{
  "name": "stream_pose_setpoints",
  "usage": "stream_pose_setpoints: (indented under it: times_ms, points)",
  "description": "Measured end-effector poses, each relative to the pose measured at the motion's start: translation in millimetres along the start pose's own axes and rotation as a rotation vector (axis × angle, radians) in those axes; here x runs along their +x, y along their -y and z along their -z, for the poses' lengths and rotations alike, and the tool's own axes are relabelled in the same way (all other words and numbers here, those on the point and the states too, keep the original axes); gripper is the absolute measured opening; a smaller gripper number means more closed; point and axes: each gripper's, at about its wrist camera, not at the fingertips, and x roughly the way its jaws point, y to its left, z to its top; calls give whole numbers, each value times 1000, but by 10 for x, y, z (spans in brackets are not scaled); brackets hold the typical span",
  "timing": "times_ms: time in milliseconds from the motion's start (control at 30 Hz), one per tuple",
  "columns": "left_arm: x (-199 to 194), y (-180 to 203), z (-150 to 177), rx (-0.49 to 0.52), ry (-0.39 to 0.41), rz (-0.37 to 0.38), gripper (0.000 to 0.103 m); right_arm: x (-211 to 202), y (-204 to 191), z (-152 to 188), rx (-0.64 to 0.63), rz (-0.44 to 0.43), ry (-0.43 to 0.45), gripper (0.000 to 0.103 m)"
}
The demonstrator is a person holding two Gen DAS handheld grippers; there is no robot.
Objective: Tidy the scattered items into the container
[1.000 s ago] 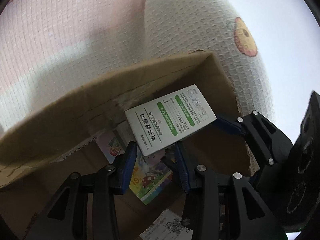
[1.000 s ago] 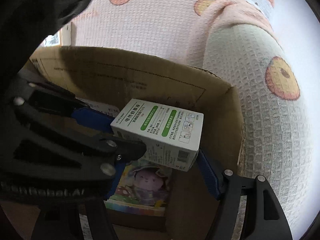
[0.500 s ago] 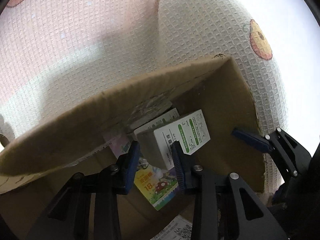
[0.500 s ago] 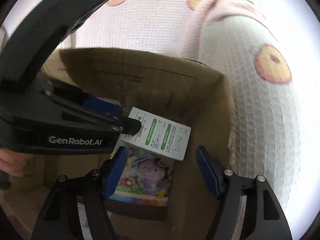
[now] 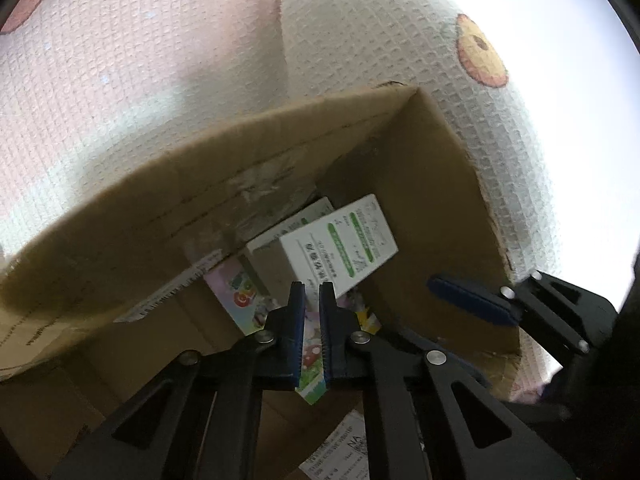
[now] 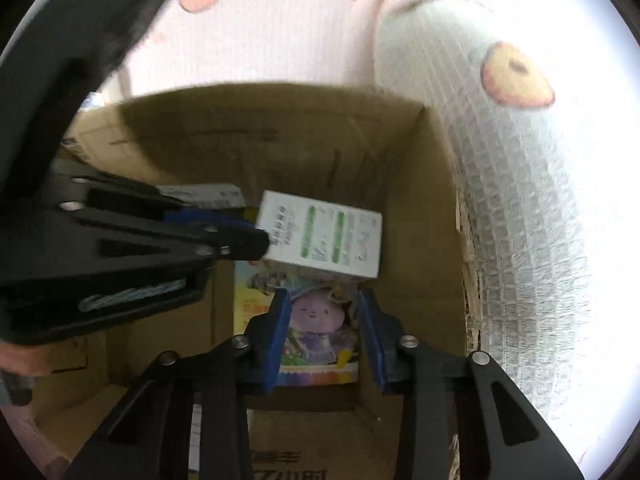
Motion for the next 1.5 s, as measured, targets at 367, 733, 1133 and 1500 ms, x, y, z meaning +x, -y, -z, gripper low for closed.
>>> stream_pose_setpoints:
  times_ms: [367,733,1133,1500]
  points:
    - [28,-38,-17,-12,-15,46,8,396,101,-52,74,-42,-111,6]
    - [208,-37,-294,-45,16,37,9,482,248,-217,134,-53,-126,6]
    - [228,-4,-190,-15,9,20,14,341,211,-206,100,3,-112,6]
    - [227,-28,-108,-17,10,35,15,204,78,-293,-7,63,-55,6]
